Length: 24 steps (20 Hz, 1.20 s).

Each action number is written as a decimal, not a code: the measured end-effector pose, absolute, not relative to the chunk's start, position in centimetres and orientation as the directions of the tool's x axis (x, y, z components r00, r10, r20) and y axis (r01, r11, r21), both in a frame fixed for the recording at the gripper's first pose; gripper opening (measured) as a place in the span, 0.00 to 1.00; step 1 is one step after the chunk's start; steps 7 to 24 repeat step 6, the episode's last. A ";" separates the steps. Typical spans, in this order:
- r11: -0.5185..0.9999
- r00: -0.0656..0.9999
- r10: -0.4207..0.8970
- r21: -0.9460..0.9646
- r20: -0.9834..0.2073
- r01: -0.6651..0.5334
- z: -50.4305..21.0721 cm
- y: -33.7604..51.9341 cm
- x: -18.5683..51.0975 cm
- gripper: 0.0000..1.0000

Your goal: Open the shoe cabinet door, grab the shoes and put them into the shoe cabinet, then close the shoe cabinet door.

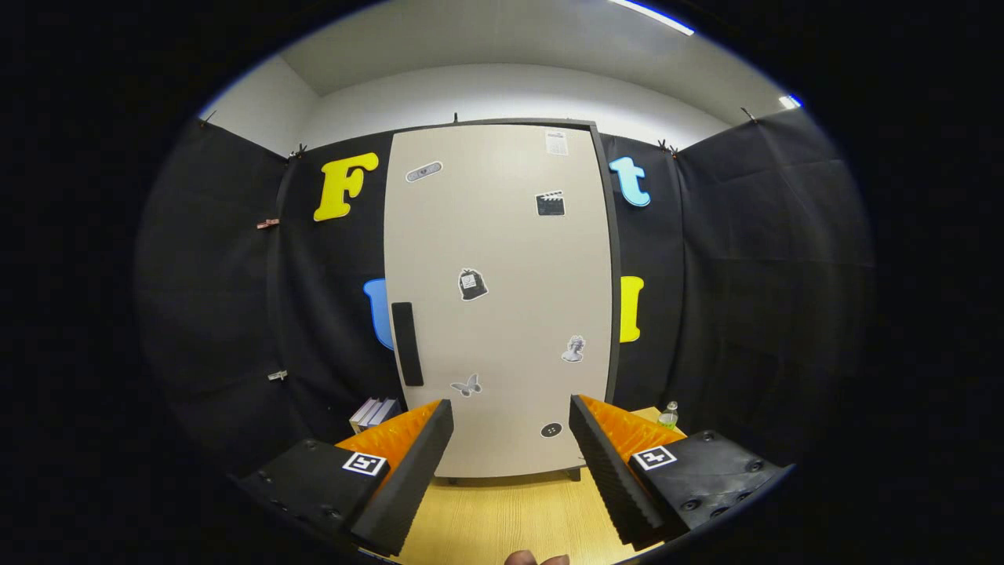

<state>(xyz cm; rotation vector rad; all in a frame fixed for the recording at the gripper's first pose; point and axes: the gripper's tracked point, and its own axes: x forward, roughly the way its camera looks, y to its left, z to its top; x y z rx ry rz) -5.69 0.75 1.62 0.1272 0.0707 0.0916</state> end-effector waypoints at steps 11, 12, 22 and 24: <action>0.988 0.993 0.095 0.128 -0.063 -0.087 1.6 0.5 -5.8 0.98; 0.988 0.993 0.095 0.128 -0.063 -0.087 1.6 0.5 -5.8 0.98; 0.988 0.993 0.095 0.128 -0.063 -0.087 1.6 0.5 -5.8 0.98; 0.988 0.993 0.095 0.128 -0.063 -0.087 1.6 0.5 -5.8 0.98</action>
